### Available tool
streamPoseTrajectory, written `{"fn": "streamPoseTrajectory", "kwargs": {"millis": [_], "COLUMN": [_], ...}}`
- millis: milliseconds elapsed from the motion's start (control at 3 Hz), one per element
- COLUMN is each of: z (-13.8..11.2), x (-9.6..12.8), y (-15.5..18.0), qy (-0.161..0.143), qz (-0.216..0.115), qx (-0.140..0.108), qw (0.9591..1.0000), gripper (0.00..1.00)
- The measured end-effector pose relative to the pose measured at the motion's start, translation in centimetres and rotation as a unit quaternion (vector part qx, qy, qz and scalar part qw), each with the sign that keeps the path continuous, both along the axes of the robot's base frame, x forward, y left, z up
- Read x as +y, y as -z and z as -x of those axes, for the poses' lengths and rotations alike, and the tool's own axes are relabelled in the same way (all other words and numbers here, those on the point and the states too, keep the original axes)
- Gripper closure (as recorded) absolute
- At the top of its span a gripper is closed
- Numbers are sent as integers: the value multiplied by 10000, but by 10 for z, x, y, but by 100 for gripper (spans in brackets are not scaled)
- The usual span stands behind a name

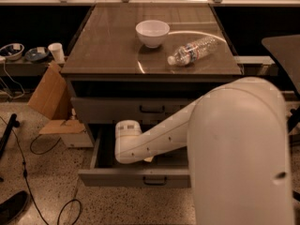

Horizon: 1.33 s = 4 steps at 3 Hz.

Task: Pick redbull can from middle drawer and place on counter

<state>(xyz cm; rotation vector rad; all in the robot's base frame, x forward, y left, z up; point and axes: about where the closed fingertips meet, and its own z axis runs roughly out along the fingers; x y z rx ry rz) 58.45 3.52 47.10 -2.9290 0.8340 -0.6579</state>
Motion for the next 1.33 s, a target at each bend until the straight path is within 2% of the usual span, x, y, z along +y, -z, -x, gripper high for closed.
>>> {"fn": "streamPoseTrajectory", "kwargs": {"millis": [333, 667, 1333], "z": [9, 21, 72], "x": [-3, -10, -31], "y": [-40, -69, -123], "qy": [-170, -339, -390], "qz": [41, 36, 138], "qx": [-58, 54, 303], "qw": [9998, 9994, 9987], "gripper": [100, 100, 100]}}
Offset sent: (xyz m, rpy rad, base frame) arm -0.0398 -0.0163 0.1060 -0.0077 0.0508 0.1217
